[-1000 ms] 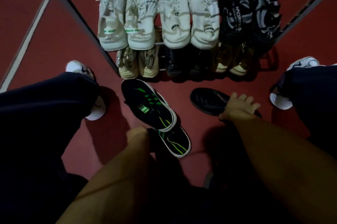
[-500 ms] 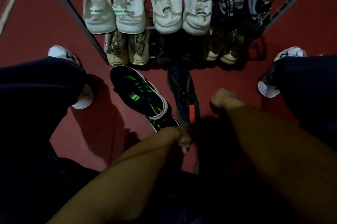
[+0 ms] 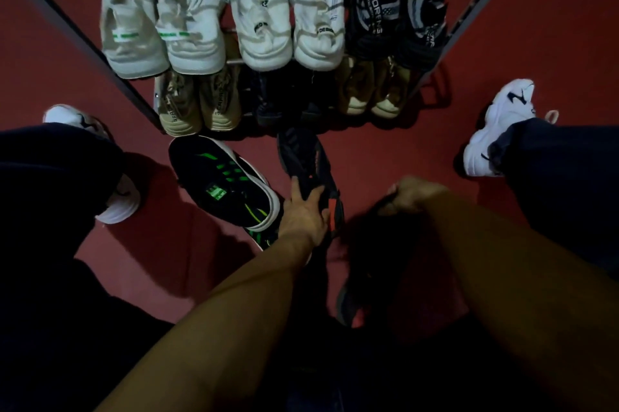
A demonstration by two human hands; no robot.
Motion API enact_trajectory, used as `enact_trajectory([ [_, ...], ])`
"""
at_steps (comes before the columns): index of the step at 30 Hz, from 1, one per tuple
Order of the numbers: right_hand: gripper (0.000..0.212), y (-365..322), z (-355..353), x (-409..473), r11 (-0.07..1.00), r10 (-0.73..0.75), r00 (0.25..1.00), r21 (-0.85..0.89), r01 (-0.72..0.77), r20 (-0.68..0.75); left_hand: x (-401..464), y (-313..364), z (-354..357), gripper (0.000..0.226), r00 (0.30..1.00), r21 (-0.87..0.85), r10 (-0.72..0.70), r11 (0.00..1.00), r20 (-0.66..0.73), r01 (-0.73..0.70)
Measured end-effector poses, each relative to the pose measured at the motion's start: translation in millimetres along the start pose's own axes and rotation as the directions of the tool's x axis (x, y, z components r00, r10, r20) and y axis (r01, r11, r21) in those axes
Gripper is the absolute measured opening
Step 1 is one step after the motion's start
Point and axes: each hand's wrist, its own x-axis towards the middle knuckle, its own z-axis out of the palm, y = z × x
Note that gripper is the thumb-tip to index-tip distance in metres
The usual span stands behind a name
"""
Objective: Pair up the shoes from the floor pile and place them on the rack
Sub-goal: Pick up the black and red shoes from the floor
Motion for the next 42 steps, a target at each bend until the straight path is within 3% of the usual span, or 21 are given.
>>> enact_trajectory([
  [3, 0.026, -4.9, -16.3, -3.3, 0.870, 0.032, 0.949, 0.477, 0.128, -0.313, 5.1, 1.7, -5.3, 0.035, 0.999, 0.024, 0.027, 0.999, -0.022, -0.026],
  [6, 0.012, -3.8, -20.7, 0.7, 0.627, 0.091, 0.846, 0.690, 0.362, -0.526, 7.2, 3.4, -11.9, 0.031, 0.998, 0.052, 0.061, 0.997, 0.017, -0.062],
  [8, 0.030, -7.2, -24.2, -2.7, 0.496, 0.170, 0.800, 0.751, 0.436, -0.576, 5.4, 0.8, -14.0, 0.026, 0.996, 0.049, 0.084, 0.995, 0.017, -0.085],
  [9, 0.035, -8.4, -23.6, -6.3, 0.500, 0.191, 0.801, 0.758, 0.418, -0.568, 4.3, -0.7, -14.9, 0.024, 0.996, 0.048, 0.087, 0.995, 0.014, -0.088],
  [10, 0.038, -7.9, -21.7, -9.0, 0.583, 0.192, 0.821, 0.735, 0.346, -0.538, 4.3, -2.6, -15.3, 0.023, 0.996, 0.048, 0.086, 0.995, 0.013, -0.086],
  [12, 0.037, -7.4, -12.6, -22.8, 0.824, 0.149, 0.934, 0.563, 0.064, -0.324, 4.9, -4.8, -14.5, 0.023, 0.996, 0.045, 0.092, 0.995, 0.021, -0.093],
  [13, 0.034, -8.1, -5.6, -35.6, 0.892, 0.144, 0.974, 0.450, -0.052, -0.174, 5.1, -5.2, -14.7, 0.023, 0.994, 0.044, 0.106, 0.993, 0.018, -0.107],
  [15, 0.038, -12.7, 9.0, -56.2, 0.900, 0.140, 0.980, 0.393, -0.187, 0.144, 1.1, -6.8, -16.0, 0.023, 0.991, 0.058, 0.132, 0.989, 0.019, -0.132],
  [17, 0.062, -19.1, 20.8, -54.2, 0.924, 0.112, 0.962, 0.329, -0.193, 0.249, -5.6, -9.9, -17.6, 0.023, 0.991, 0.074, 0.132, 0.988, 0.033, -0.134],
  [20, 0.064, -25.9, 27.2, -45.0, 0.962, 0.112, 0.969, 0.221, -0.161, 0.220, -14.8, -10.1, -17.1, 0.024, 0.989, 0.121, 0.118, 0.984, 0.090, -0.129],
  [23, 0.036, -15.2, 24.2, -40.6, 0.945, 0.086, 0.980, 0.298, -0.138, 0.179, -16.5, -8.0, -14.7, 0.026, 0.987, 0.144, 0.120, 0.980, 0.103, -0.134],
  [25, 0.034, -5.5, 18.8, -33.4, 0.890, 0.109, 0.988, 0.432, -0.147, 0.111, -15.2, -6.9, -13.0, 0.024, 0.989, 0.142, 0.111, 0.982, 0.103, -0.125],
  [28, 0.029, -7.3, 4.8, -33.5, 0.909, 0.129, 0.987, 0.410, -0.078, -0.100, -9.2, -1.1, -13.1, 0.010, 0.987, 0.100, 0.116, 0.987, 0.111, -0.128],
  [31, 0.034, -3.6, -4.7, -34.6, 0.920, 0.062, 0.908, 0.377, 0.109, -0.415, -2.0, 2.3, -6.7, 0.008, 0.975, 0.023, 0.166, 0.985, 0.149, -0.171],
  [33, 0.033, -0.8, -10.1, -32.2, 0.883, 0.023, 0.851, 0.410, 0.229, -0.524, 3.5, 5.1, -1.0, 0.009, 0.973, -0.116, 0.175, 0.981, 0.151, -0.158],
  [35, 0.033, -3.8, -15.4, -28.5, 0.827, -0.011, 0.853, 0.475, 0.301, -0.522, 10.4, 9.6, -0.3, 0.018, 0.993, -0.482, 0.051, 0.876, 0.104, 0.006],
  [37, 0.031, -15.1, -20.6, -33.1, 0.798, -0.062, 0.863, 0.494, 0.344, -0.501, 18.7, 9.6, -5.8, 0.019, 0.971, -0.825, -0.195, 0.519, 0.140, 0.224],
  [39, 0.031, -28.4, -25.4, -38.2, 0.776, -0.116, 0.862, 0.497, 0.389, -0.493, 23.7, 1.0, -14.9, 0.030, 0.907, -0.887, -0.296, 0.266, 0.298, 0.378],
  [40, 0.030, -35.6, -26.6, -39.9, 0.762, -0.140, 0.857, 0.499, 0.413, -0.495, 23.4, -2.6, -19.4, 0.044, 0.885, -0.876, -0.285, 0.211, 0.369, 0.433],
  [42, 0.025, -53.5, -26.0, -44.8, 0.741, -0.171, 0.871, 0.522, 0.422, -0.461, 21.3, -8.5, -22.7, 0.069, 0.869, -0.847, -0.239, 0.221, 0.432, 0.482],
])
